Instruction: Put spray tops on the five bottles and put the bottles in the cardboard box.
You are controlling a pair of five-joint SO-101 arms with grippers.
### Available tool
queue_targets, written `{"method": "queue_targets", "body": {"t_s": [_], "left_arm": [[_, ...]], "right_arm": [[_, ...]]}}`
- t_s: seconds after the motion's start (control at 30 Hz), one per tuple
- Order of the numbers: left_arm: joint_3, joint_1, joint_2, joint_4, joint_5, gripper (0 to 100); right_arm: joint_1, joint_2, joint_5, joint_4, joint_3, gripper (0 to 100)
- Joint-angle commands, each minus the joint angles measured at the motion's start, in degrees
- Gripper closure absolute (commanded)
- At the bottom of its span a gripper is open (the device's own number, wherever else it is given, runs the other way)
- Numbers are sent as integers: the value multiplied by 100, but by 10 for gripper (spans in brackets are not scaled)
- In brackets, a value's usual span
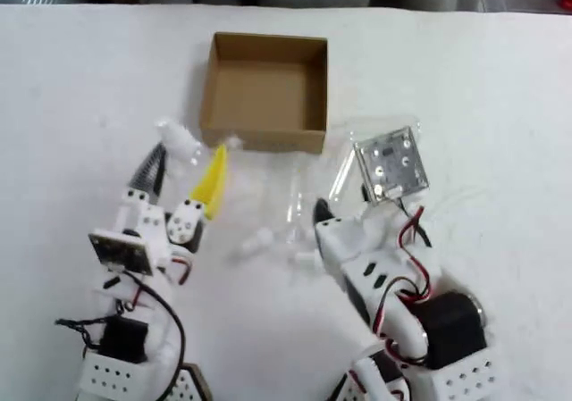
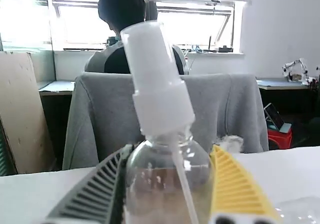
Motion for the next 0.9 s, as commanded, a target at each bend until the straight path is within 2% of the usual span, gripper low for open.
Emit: {"method": "queue_targets", "body": {"t_s": [0.0,0.1,0.27,0.47,0.77,0.87], "left_arm": [[-712,-154,-92,-70,-44,906],[-1169,-145,-84,-62,-44,906],[-2136,-136,338,-70,-44,906],[-3815,-171,2677,-105,-44,906],[-6022,-145,5437,-123,-18,906],[-6409,-136,6246,-633,-9,906]], "right_arm": [[593,-673,325,-611,932,984],[1042,-1270,325,-910,1767,950],[1815,-2343,352,-1086,2936,984],[2325,-3556,316,-1235,4105,982],[3284,-3415,299,-2211,5178,981],[3327,-3477,299,-2396,5468,980]]}}
